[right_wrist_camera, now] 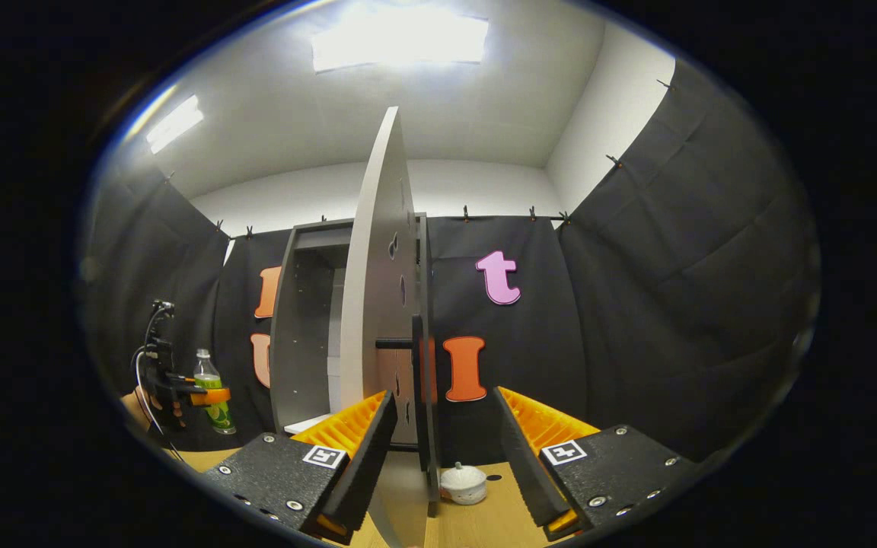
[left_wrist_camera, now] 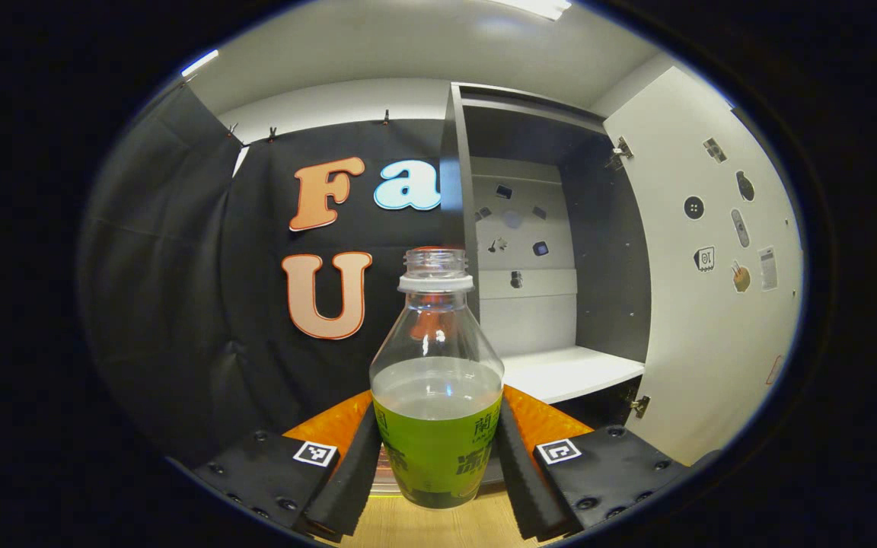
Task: Open the cabinet door with the right hand, grasp the bottle in the cabinet with the left hand and place it on the coaster, then close the cabinet door with the right hand.
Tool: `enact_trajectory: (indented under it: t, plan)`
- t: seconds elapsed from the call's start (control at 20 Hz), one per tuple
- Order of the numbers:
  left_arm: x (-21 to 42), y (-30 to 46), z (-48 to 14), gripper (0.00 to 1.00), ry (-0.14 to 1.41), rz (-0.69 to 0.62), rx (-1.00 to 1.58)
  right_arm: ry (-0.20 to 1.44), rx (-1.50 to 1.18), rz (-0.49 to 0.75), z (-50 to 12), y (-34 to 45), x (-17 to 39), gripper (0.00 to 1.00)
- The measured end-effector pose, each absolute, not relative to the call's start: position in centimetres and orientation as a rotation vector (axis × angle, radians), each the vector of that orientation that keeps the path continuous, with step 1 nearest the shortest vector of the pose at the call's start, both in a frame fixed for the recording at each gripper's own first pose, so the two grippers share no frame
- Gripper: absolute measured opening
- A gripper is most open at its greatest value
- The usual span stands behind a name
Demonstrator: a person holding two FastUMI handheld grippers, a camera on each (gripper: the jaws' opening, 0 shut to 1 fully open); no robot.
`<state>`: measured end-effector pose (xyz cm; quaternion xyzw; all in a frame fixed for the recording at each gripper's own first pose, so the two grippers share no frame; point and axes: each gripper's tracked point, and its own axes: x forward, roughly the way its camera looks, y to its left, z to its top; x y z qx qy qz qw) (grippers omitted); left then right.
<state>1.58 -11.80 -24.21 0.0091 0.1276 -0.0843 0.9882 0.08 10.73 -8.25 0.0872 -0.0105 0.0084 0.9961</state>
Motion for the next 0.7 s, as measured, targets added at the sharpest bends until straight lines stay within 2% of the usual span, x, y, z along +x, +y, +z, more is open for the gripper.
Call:
enact_trajectory:
  t: [0.35,0.65,0.7]
  plan:
    - [-1.8,-9.1,-29.4,0.82,0.264,-0.133,0.034,-0.007,0.244,0.022,-9.8,10.3,0.5,0.78]
    - [-4.3,-7.5,-33.1,0.78,0.277,-0.110,0.058,0.028,0.257,0.022,-11.5,10.1,0.9,0.80]
    - [-4.9,-7.2,-33.8,0.80,0.279,-0.105,0.072,0.029,0.261,0.021,-11.7,10.1,1.0,0.79]
